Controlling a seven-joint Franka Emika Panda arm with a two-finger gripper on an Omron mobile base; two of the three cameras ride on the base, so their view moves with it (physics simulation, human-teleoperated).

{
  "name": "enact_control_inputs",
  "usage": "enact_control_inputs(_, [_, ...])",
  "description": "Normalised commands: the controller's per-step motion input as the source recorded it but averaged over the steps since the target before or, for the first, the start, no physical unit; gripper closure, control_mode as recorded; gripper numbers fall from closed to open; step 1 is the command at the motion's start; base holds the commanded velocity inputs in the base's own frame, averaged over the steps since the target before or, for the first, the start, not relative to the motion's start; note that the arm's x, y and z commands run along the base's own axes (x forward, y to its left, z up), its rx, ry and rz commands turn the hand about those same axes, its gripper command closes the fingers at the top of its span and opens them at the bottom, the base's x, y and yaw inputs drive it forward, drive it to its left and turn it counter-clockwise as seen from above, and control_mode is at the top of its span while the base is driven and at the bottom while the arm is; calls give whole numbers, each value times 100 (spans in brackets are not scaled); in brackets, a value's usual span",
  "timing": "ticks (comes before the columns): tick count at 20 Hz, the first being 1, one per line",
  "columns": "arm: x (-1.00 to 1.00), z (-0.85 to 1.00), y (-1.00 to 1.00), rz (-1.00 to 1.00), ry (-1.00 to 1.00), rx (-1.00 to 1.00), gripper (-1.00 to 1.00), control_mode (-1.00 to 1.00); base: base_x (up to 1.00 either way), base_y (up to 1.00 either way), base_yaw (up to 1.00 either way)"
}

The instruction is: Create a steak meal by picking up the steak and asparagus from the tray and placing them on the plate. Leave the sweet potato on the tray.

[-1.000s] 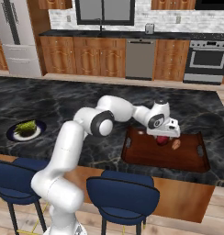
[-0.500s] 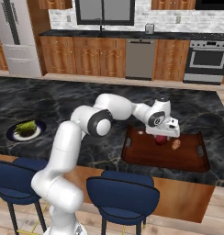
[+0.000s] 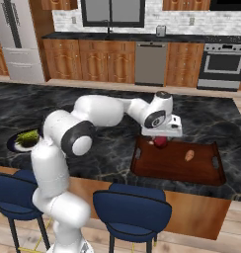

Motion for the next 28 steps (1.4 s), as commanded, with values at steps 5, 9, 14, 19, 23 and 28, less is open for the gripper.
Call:
enact_control_inputs(5, [-69,29,100,19,-16,-15,100,-100,0,0,0])
enact_control_inputs(9, [-45,23,100,25,-5,-17,100,-100,0,0,0])
enact_control_inputs(14, [-12,31,100,36,0,-14,100,-100,0,0,0])
enact_control_inputs(19, [0,24,100,43,0,-15,100,-100,0,0,0])
enact_control_inputs(23, [0,12,100,43,3,-16,100,-100,0,0,0])
enact_control_inputs(28, [0,7,100,45,18,-19,100,-100,0,0,0])
